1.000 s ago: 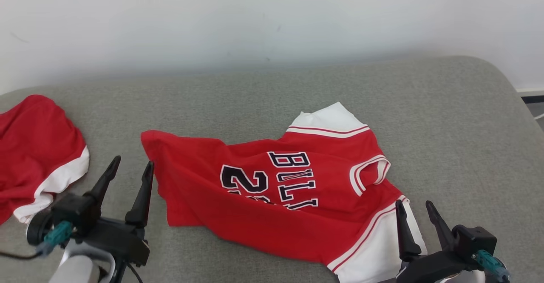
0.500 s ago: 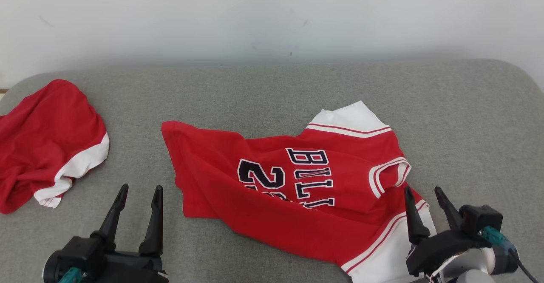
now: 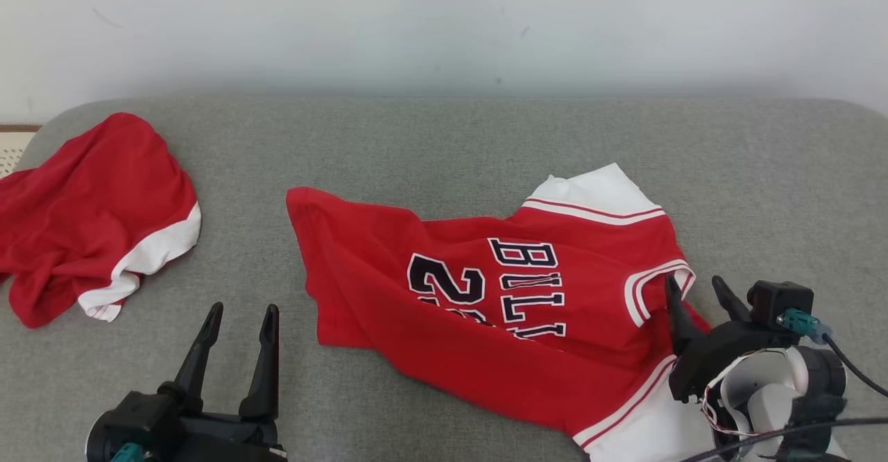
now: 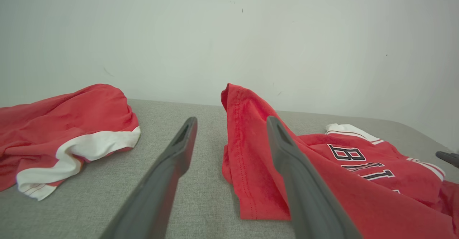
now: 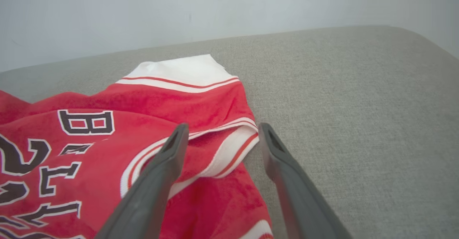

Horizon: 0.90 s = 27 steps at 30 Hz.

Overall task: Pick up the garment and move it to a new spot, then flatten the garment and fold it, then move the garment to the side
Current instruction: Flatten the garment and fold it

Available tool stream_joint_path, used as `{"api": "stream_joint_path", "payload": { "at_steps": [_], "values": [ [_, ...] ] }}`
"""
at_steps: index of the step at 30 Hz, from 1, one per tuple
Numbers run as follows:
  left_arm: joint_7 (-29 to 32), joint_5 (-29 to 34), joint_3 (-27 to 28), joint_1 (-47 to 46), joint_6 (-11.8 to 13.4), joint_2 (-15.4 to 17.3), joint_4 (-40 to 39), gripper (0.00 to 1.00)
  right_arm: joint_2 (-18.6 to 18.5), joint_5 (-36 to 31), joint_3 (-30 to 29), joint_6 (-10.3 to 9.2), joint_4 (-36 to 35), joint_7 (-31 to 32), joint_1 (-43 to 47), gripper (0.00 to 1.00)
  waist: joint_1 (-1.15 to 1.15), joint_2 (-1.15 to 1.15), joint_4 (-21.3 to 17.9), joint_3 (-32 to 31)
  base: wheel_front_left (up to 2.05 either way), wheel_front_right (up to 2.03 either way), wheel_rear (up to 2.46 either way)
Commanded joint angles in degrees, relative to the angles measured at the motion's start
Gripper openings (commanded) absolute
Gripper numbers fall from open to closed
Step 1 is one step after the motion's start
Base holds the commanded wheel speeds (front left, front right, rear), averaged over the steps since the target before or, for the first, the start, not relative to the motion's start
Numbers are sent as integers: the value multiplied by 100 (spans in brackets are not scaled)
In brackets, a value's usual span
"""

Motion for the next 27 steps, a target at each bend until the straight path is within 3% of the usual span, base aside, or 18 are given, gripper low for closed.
{"api": "stream_joint_path", "payload": {
  "at_steps": [1,14,15,16,17,18,27],
  "values": [
    [-25,100,52,20,-48,-35,-20,100,-21,53,9,4,230,17,-101,100,0,0,48,22,0,0,0],
    [-25,270,237,-53,-274,-218,21,100,-76,233,99,4,1822,-65,-834,100,0,0,276,223,0,0,0],
    [-25,278,242,-63,-282,-229,30,100,-54,283,123,4,1928,-84,-921,95,0,0,287,238,0,0,0],
    [-25,291,249,-72,-288,-239,35,100,-52,303,153,5,2028,-93,-997,46,0,0,299,253,0,0,0],
    [-25,298,259,-80,-307,-247,43,100,-57,323,193,5,2125,-106,-1053,19,0,0,308,262,0,0,0],
    [-25,301,265,-87,-325,-259,53,100,-60,343,251,5,2194,-172,-1116,0,0,0,320,272,0,0,0],
    [-25,344,373,1,-379,-317,131,100,-227,494,559,4,2596,-675,-1552,0,0,0,327,204,0,0,0]
  ]
}}
